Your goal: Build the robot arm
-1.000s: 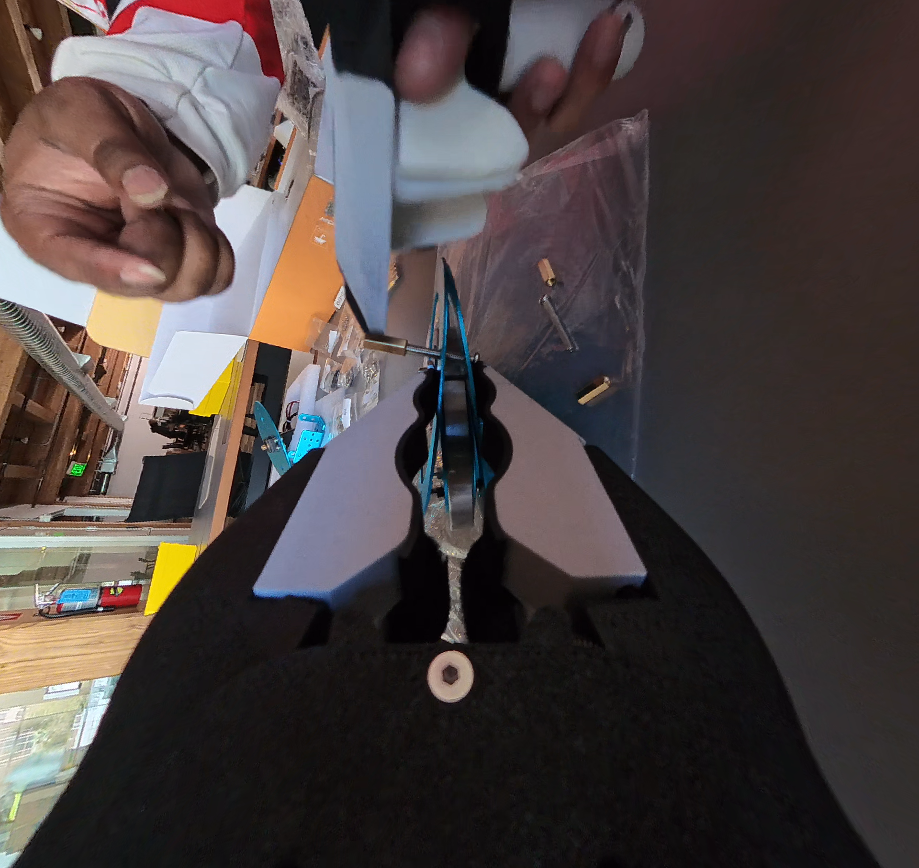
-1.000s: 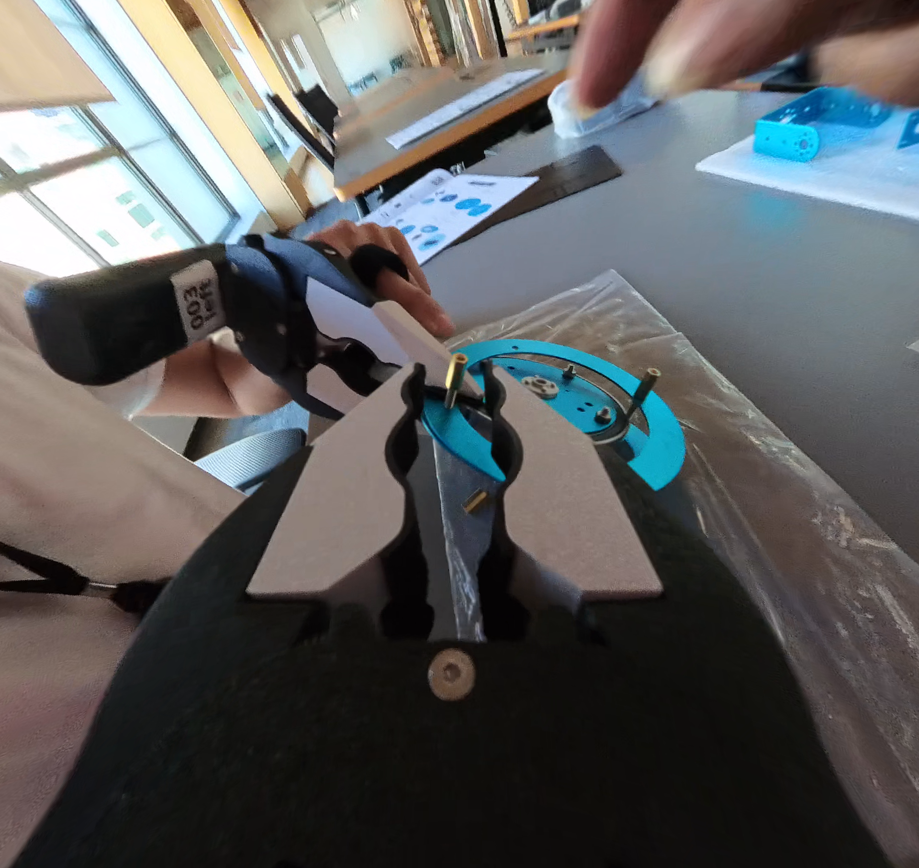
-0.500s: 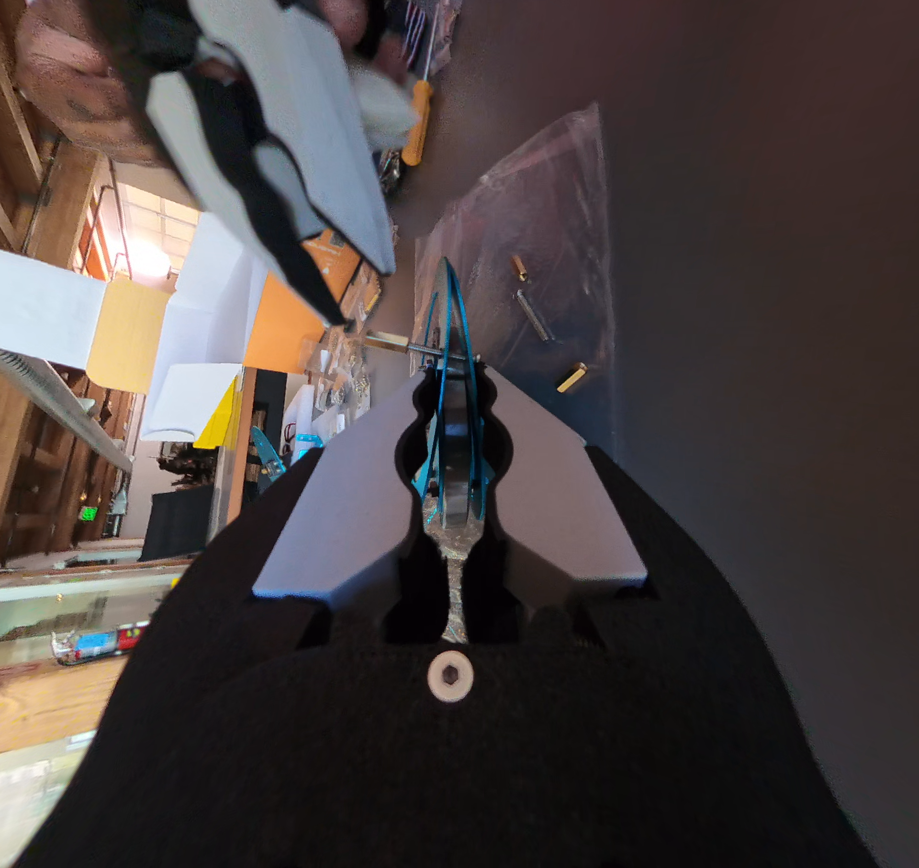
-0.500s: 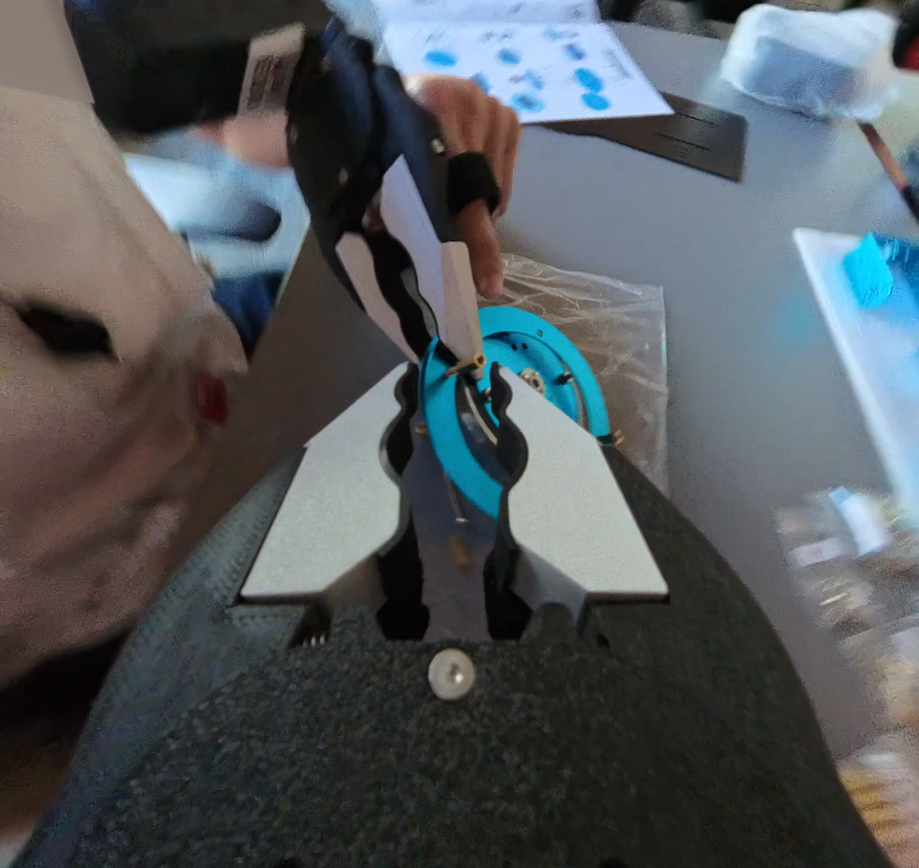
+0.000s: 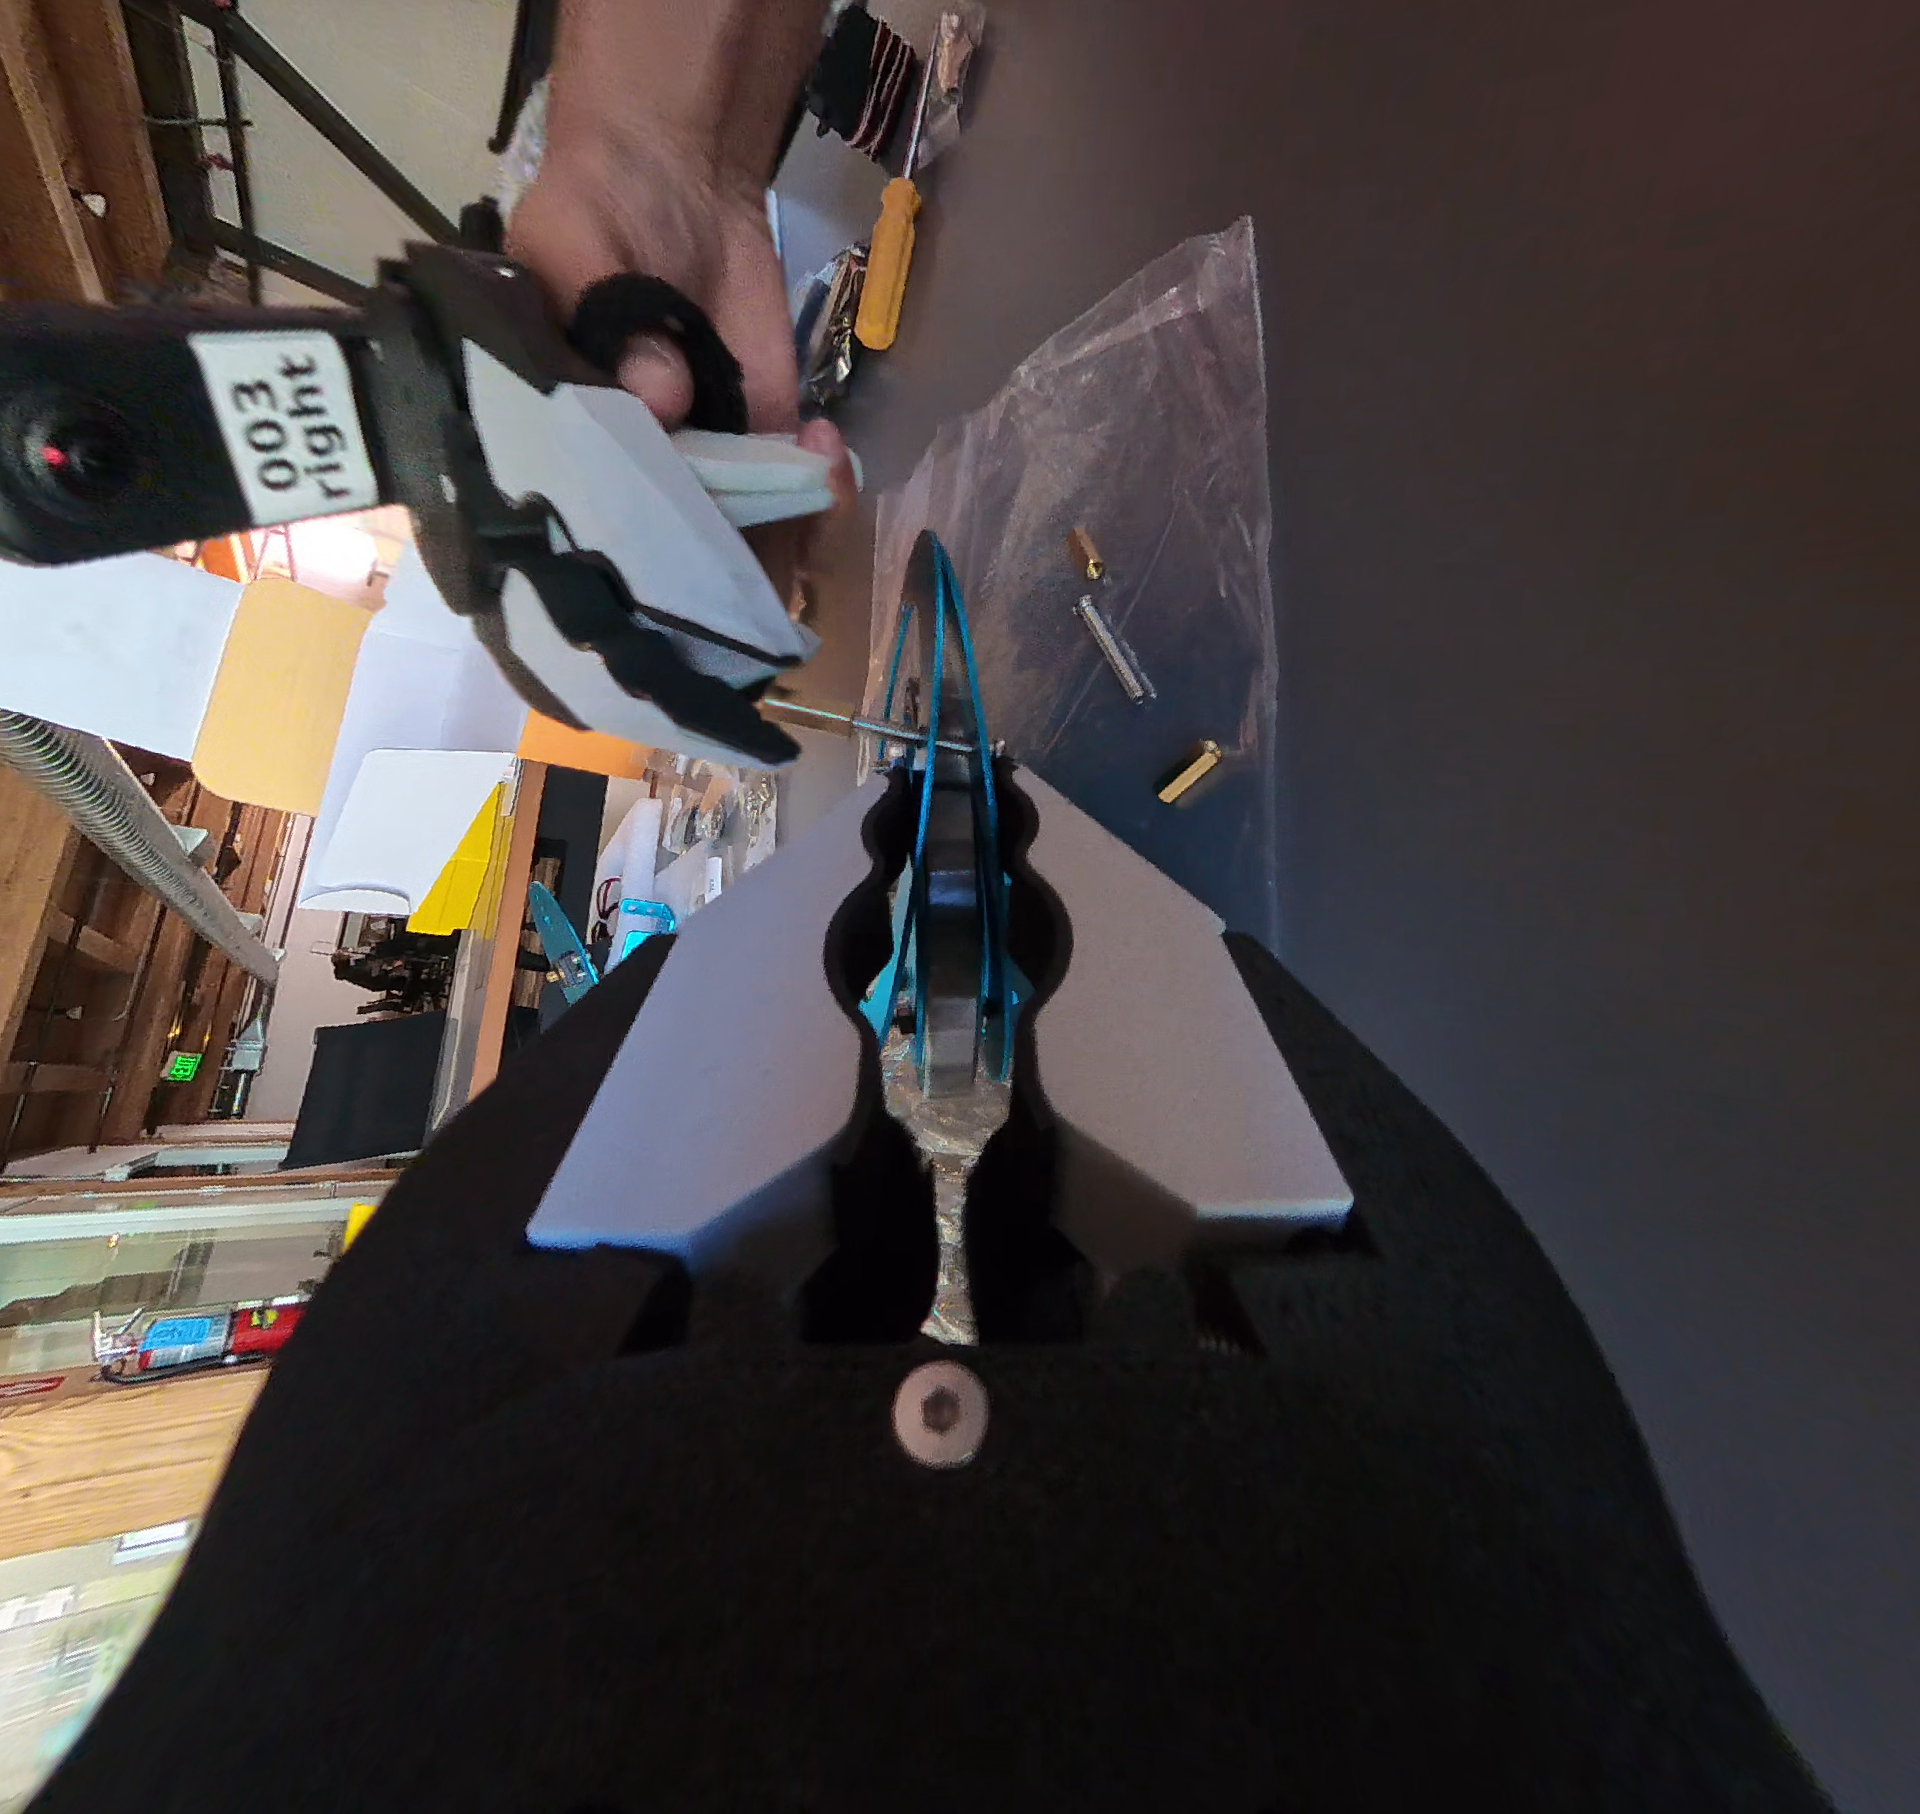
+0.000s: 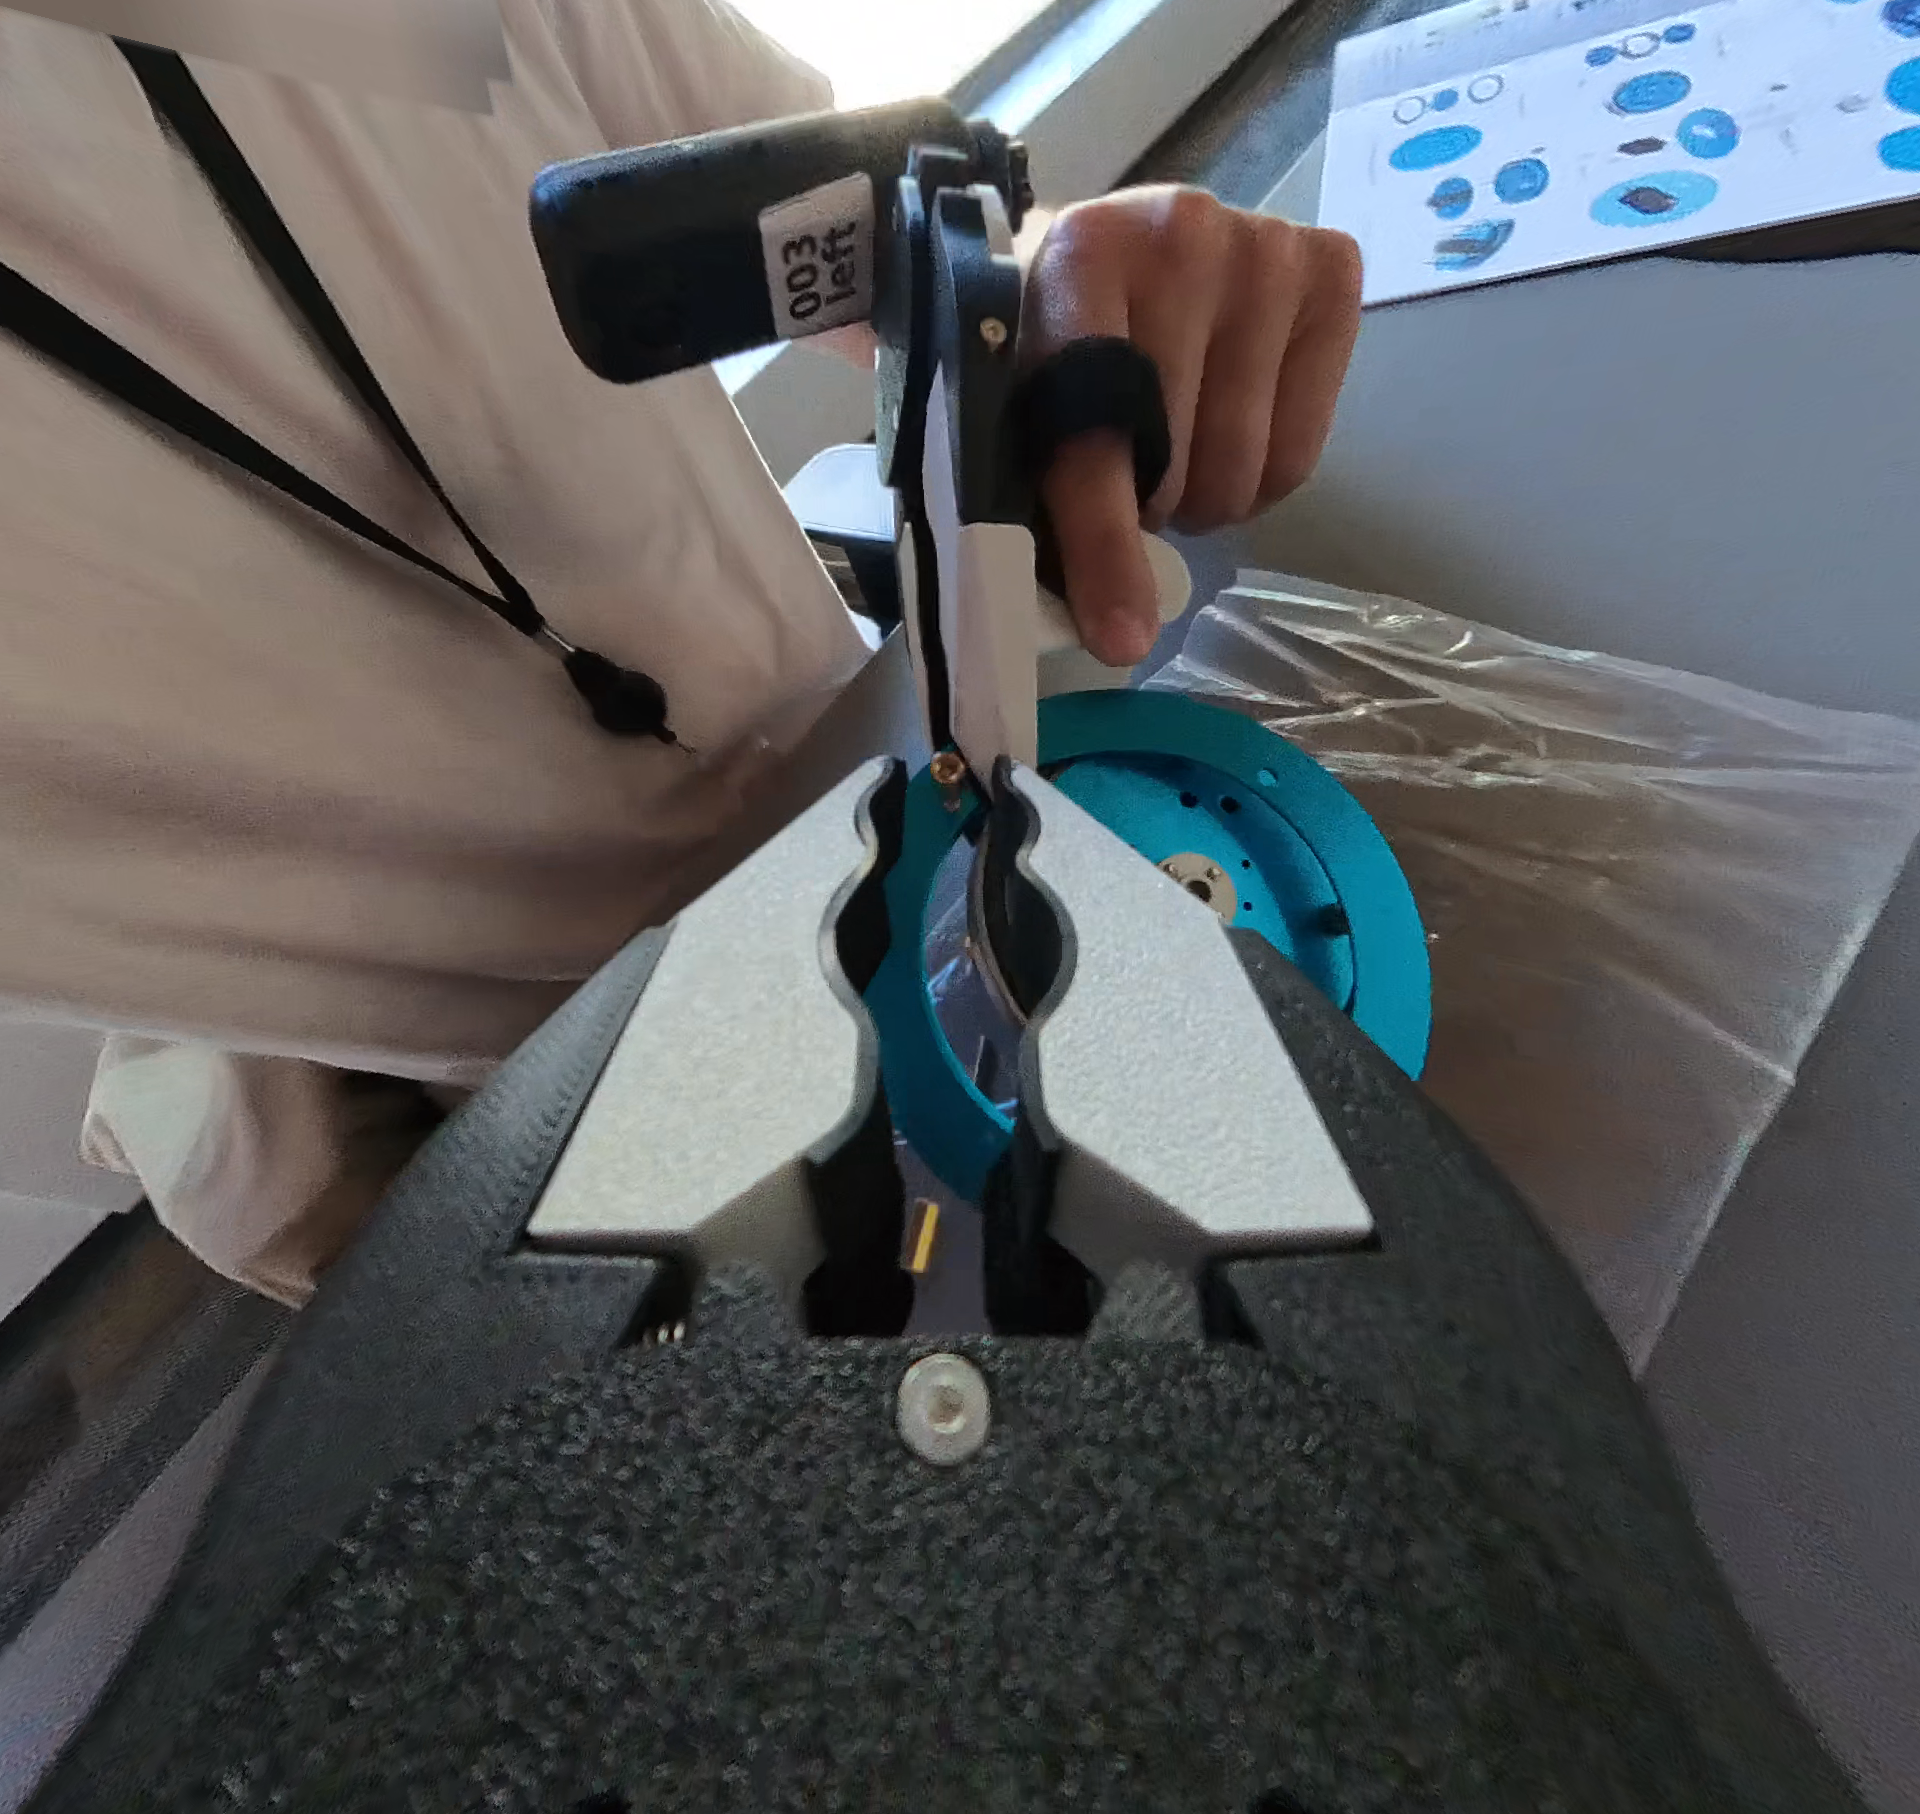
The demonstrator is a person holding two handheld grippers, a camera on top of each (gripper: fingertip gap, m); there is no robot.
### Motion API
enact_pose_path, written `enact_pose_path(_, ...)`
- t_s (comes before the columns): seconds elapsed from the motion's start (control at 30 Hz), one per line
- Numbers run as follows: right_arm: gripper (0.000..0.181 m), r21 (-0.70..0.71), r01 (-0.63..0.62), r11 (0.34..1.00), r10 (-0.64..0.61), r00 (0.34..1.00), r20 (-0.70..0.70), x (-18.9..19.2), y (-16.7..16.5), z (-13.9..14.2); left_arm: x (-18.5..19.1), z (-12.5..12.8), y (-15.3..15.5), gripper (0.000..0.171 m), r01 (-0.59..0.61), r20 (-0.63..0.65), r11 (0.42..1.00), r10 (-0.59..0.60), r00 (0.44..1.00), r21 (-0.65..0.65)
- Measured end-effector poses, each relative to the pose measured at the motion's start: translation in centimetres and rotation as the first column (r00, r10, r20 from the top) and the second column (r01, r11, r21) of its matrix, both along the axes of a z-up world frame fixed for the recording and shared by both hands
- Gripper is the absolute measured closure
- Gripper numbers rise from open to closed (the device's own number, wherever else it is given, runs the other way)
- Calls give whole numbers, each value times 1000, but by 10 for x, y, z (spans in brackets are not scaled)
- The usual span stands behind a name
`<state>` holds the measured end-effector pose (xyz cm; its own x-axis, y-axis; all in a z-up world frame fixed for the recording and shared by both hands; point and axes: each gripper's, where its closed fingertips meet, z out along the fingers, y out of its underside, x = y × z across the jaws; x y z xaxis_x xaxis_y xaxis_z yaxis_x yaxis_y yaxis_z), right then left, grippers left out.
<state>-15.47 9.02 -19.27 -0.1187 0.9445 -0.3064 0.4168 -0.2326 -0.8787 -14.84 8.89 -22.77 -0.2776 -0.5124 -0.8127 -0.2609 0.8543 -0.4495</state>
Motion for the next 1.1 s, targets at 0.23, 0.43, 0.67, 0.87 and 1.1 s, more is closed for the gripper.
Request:
enact_pose_path(0.23,177,15,-62,998,62,998,3,-8,1,-2,0,4,3,156,-15,8,999,15,1000,-32)
enact_pose_path(0.43,177,-80,195,977,-183,973,142,-6,8,-3,2,4,6,156,-61,7,998,61,998,-21)
enact_pose_path(0.67,176,-120,702,702,-653,702,285,3,5,-12,8,-2,-1,156,-92,-9,995,92,996,28)
enact_pose_path(0.87,176,-43,907,419,-893,421,157,7,3,-14,11,-6,-7,156,-106,4,993,105,994,48)
enact_pose_path(1.1,154,-64,901,429,-895,415,-164,8,-9,-1,10,-5,-8,156,-93,18,995,92,996,38)
